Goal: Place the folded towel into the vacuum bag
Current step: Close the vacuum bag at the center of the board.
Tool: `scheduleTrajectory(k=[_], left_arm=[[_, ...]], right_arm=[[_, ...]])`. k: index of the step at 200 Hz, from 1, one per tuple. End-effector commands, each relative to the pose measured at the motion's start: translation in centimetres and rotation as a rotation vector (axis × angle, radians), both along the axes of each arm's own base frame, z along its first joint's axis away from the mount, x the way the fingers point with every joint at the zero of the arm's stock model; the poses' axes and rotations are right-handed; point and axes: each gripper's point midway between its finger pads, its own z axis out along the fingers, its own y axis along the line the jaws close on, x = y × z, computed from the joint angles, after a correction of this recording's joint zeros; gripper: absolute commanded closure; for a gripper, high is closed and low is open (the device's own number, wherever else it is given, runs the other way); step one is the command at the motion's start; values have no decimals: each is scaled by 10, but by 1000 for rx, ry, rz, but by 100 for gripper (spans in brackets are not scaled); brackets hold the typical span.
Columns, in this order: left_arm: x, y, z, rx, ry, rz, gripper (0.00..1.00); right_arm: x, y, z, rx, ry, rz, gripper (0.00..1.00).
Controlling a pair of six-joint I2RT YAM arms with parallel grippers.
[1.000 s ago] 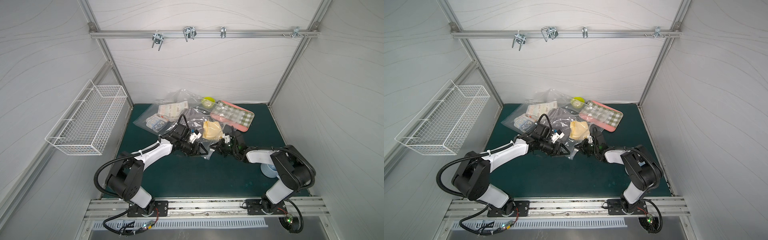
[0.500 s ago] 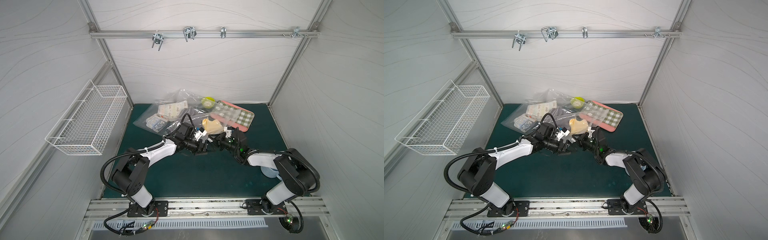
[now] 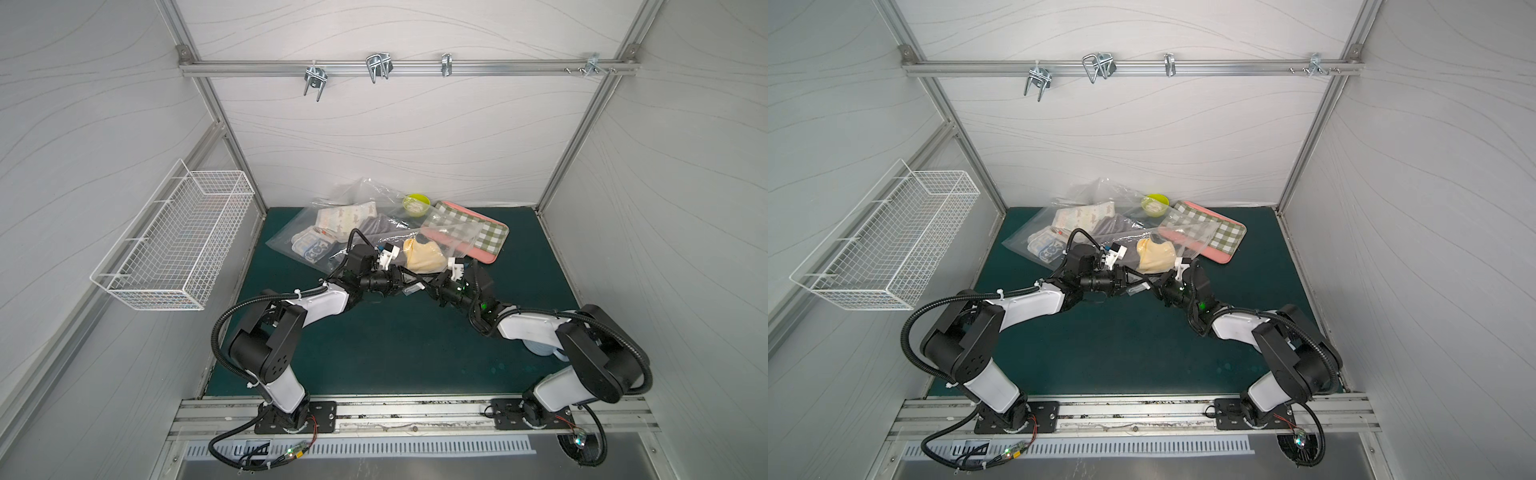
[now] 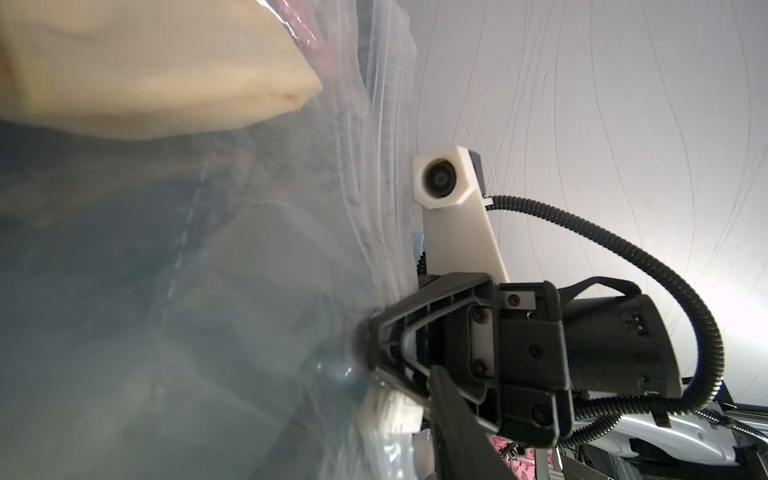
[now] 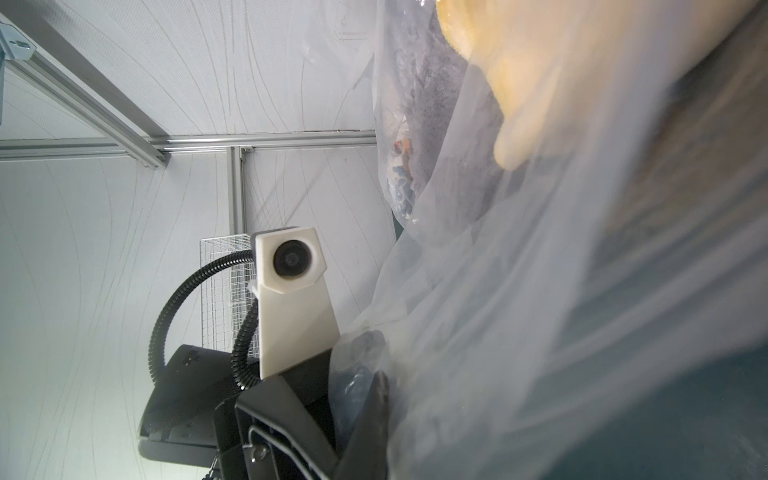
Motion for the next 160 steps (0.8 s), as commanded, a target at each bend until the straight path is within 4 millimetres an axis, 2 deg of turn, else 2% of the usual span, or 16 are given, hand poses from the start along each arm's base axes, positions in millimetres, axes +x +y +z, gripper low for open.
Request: scheduleTrajectory(k=[1, 21, 32, 44, 70, 89, 104, 130, 160], left_arm=[[3, 4, 27, -45, -87, 22, 71], [-4, 7, 28, -31, -97, 5, 80], [-6, 8, 29, -19, -108, -3, 89], [-11, 11, 23, 11, -91, -10, 100], [-19, 17, 17, 70, -99, -28, 100], [-27, 22, 12, 114, -104, -50, 100], [-33, 25, 8, 144, -106, -66, 100], [-38, 30, 4, 175, -111, -76, 100], [-40, 30, 1, 184, -103, -94, 100]], right_arm=[[-4, 3, 16, 8, -40, 12, 100], [-4, 3, 14, 3, -39, 13, 99], [-3, 4, 13, 7, -42, 12, 97], [-1, 3, 13, 10, -38, 3, 89], [8, -8, 9, 9, -37, -47, 67], [17, -25, 2, 1, -26, -91, 64], [22, -38, -4, -18, -15, -118, 69], [27, -58, -18, -62, 0, -159, 87], [29, -78, -35, -133, 14, -186, 100]])
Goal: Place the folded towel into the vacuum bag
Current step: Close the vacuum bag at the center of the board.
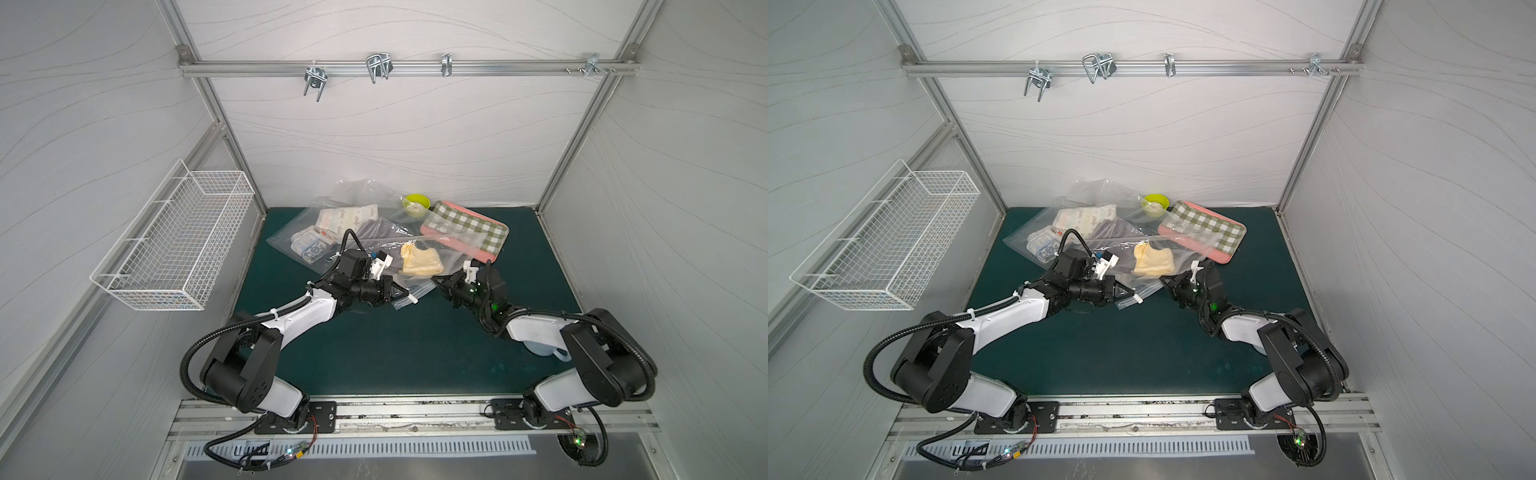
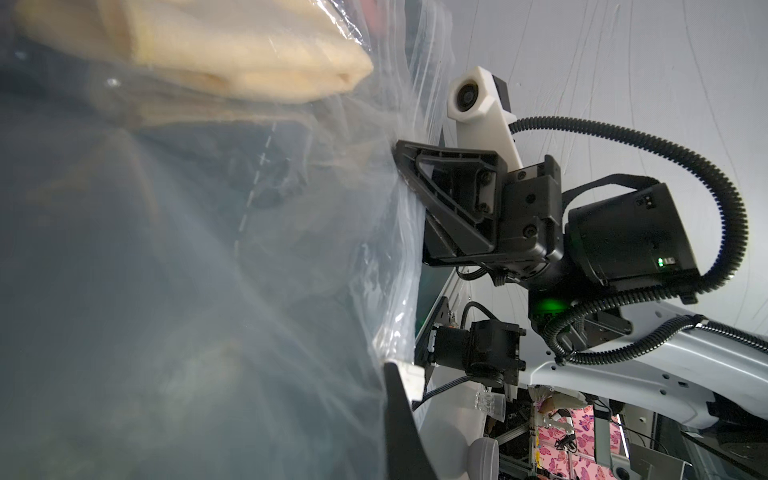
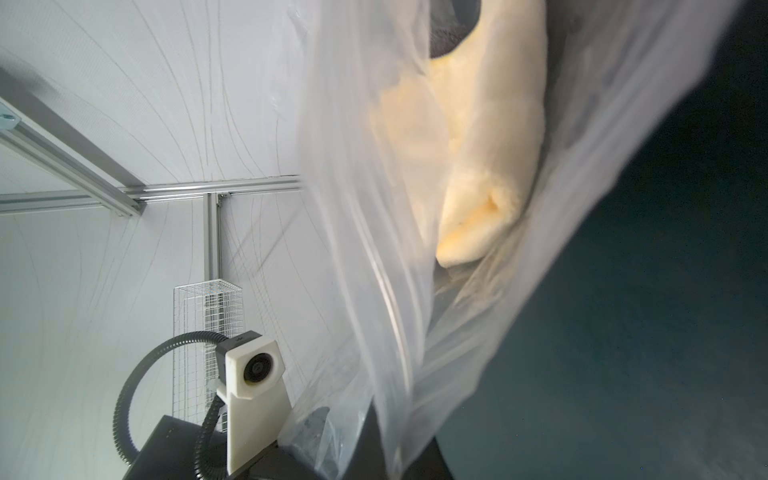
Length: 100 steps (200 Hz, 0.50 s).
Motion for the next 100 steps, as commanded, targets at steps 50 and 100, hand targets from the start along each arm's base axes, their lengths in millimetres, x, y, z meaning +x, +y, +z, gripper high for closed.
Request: scheduleTrajectory(k=[50, 100], left_arm=[[7, -9, 16, -26, -43, -46, 100], [36, -22, 27, -104, -43, 25, 100]], right_arm=[[-22, 18, 24, -145, -160, 266, 63], [-61, 38, 29, -110, -192, 492, 62]])
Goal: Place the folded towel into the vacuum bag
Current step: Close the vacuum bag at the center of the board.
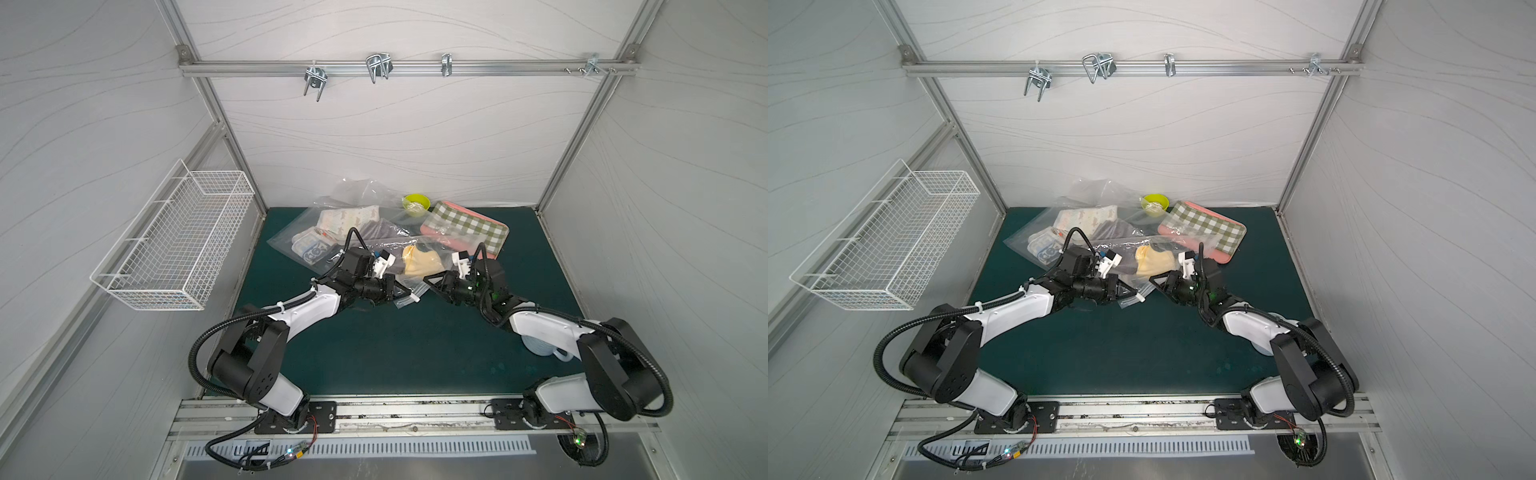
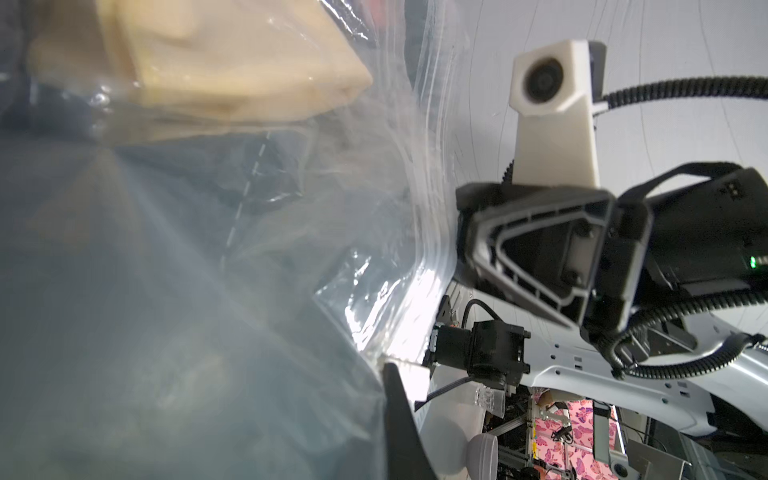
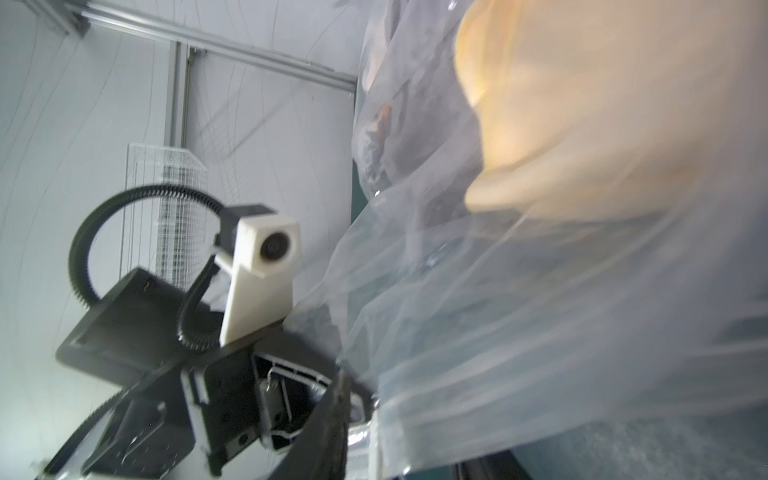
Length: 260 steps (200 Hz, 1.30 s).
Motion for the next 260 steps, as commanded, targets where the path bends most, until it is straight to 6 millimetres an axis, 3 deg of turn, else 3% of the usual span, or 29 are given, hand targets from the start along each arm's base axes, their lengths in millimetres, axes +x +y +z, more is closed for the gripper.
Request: scheduleTrajectory(k=[1, 44, 143, 191, 219, 260], left_arm=[[26, -13, 31, -94, -68, 32, 100], [34, -17, 38, -138, -78, 65, 100], [15, -10, 24, -42, -101, 39, 100], [15, -10, 26, -35, -108, 36, 100], [15, -10, 27, -38, -112, 32, 100], [10, -11, 28, -45, -113, 14, 100]], right_arm=[[-24, 7, 0, 3, -8, 139, 62], [-23, 16, 1, 31, -4, 163, 69], [-7, 25, -3, 98, 25, 103, 92], [-6, 27, -1, 72, 18, 80, 100], [-1, 20, -9, 36, 29, 7, 100], [20, -14, -18, 11, 58, -166, 100]])
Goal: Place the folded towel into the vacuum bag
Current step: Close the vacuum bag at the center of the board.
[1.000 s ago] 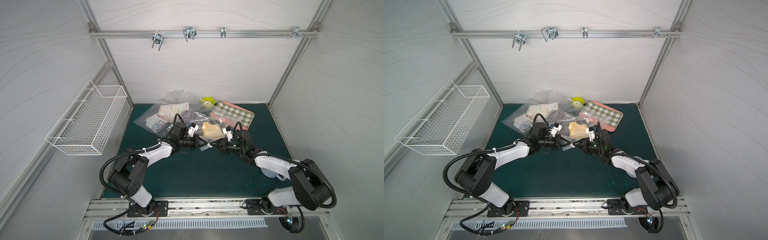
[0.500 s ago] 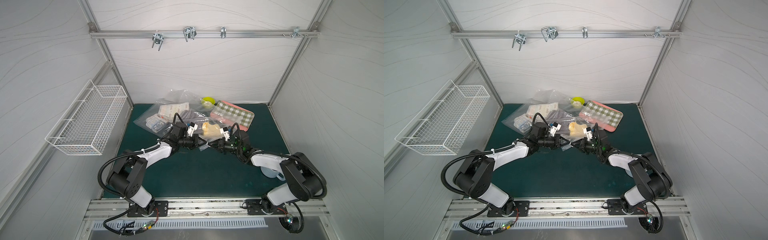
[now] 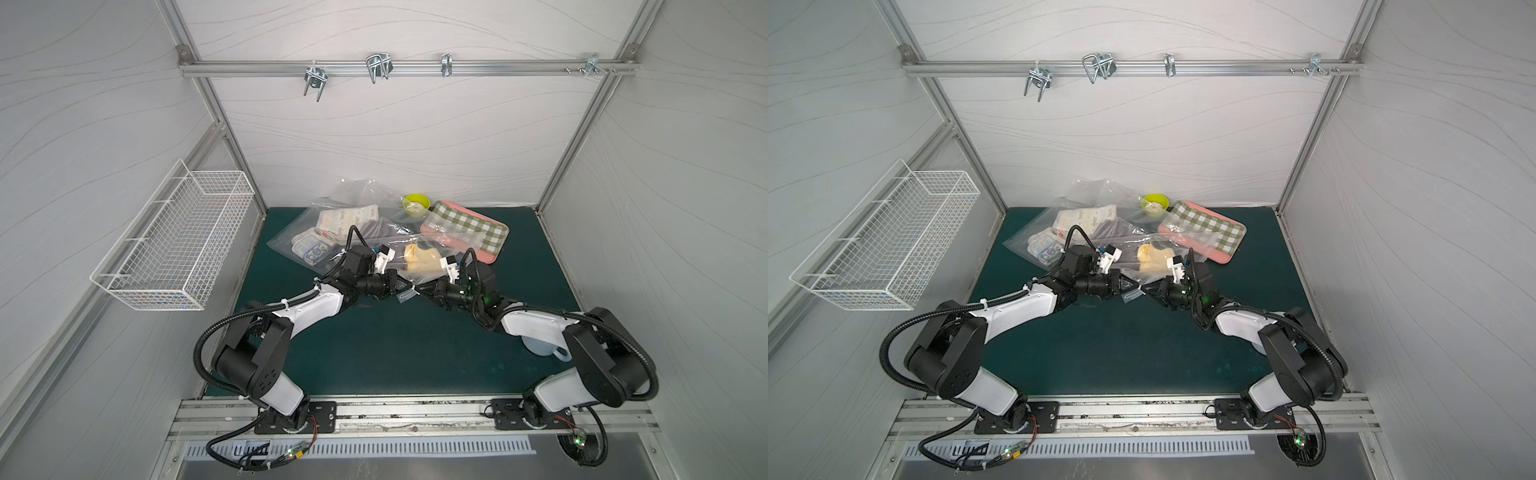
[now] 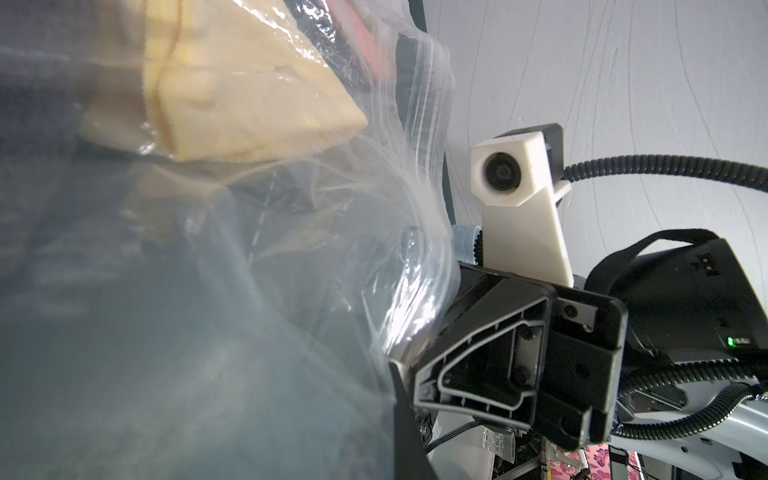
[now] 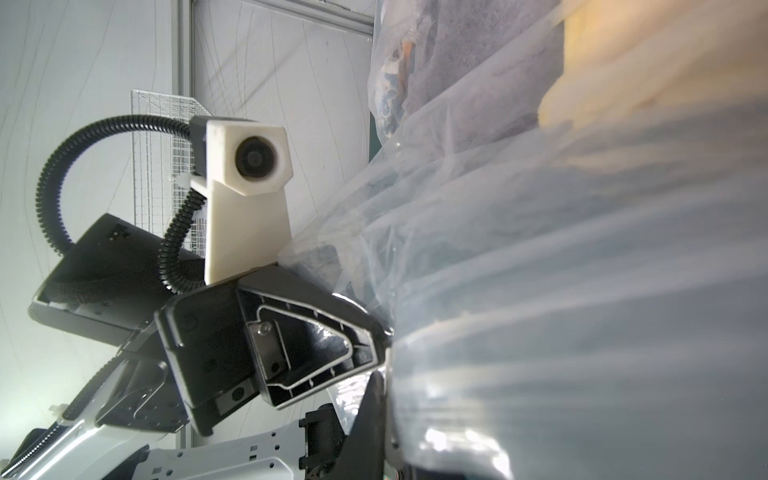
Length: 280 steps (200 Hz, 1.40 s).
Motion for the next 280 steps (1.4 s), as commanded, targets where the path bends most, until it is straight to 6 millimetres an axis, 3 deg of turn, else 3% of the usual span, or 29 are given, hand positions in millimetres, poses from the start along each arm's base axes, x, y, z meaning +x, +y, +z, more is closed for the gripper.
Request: scheduleTrajectory(k=[1, 37, 69, 102, 113, 186, 280], left_arm=[[-7, -6, 24, -46, -62, -54, 100], [-17, -7, 26, -52, -66, -107, 100], [-20, -7, 22, -42, -58, -125, 100], [-18, -7, 23, -34, -59, -124, 100], [-18, -8, 24, -34, -63, -126, 100], [-19, -7, 22, -25, -60, -121, 100], [-20, -5, 14, 8, -53, -119, 100]], right_arm=[[28, -34, -9, -40, 24, -205, 100], [41, -49, -11, -32, 46, -291, 100], [37, -34, -4, 3, 32, -217, 100], [14, -6, 6, -3, -25, -10, 74], [9, -3, 6, -7, -31, 19, 71], [-1, -4, -2, -31, -4, 56, 76], [-3, 4, -2, -35, -1, 89, 75]])
